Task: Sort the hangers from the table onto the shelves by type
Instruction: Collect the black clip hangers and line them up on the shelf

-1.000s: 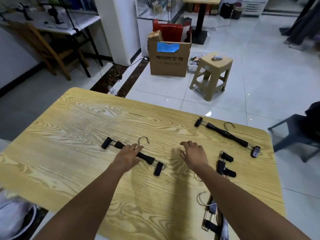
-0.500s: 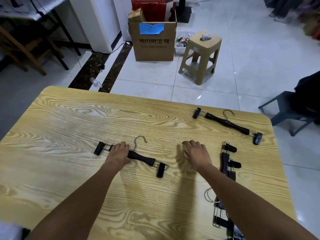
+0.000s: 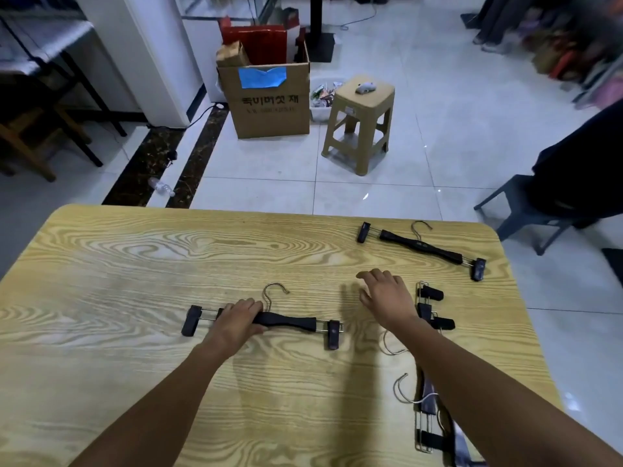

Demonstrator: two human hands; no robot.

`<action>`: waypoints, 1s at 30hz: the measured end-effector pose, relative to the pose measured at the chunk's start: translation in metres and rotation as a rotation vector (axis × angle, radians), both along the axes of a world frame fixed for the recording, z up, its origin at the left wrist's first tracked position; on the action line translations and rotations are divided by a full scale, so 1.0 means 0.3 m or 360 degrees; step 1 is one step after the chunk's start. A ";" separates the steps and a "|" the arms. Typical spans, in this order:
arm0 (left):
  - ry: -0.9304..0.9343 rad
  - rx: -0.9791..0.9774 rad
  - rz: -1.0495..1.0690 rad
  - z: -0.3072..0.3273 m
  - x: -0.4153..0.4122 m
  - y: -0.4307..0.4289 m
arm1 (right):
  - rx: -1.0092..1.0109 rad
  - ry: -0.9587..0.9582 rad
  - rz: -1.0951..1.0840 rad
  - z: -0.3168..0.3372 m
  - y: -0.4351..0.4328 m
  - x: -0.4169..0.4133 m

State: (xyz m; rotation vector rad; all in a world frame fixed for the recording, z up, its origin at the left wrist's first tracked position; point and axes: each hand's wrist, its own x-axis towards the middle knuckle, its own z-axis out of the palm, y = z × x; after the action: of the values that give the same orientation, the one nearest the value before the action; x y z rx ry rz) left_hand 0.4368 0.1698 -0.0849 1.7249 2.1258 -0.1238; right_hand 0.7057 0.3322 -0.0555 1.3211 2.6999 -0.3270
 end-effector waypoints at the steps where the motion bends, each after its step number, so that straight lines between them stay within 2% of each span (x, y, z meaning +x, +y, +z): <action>1: -0.0045 0.0034 0.0012 0.012 0.009 0.013 | 0.0019 -0.0005 -0.0012 0.008 0.013 0.008; 6: -0.0205 0.0273 0.0039 0.088 0.067 0.118 | 0.0095 -0.0026 -0.0150 0.049 0.103 0.089; 10: -0.0207 0.0409 0.0033 0.129 0.126 0.238 | 0.0108 -0.0117 -0.0225 0.066 0.179 0.166; 20: -0.0150 0.0331 -0.0227 0.095 0.297 0.537 | 0.0025 -0.0172 -0.0483 0.019 0.401 0.324; 30: -0.0171 0.0293 -0.0325 0.038 0.384 0.667 | -0.0059 -0.0116 -0.0464 -0.093 0.510 0.324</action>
State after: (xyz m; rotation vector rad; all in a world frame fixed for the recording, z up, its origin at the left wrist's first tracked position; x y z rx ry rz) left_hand 0.5521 0.3699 -0.0736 2.0045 1.9323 0.1099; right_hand 0.8029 0.4853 -0.0833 1.6826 2.4295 -0.3462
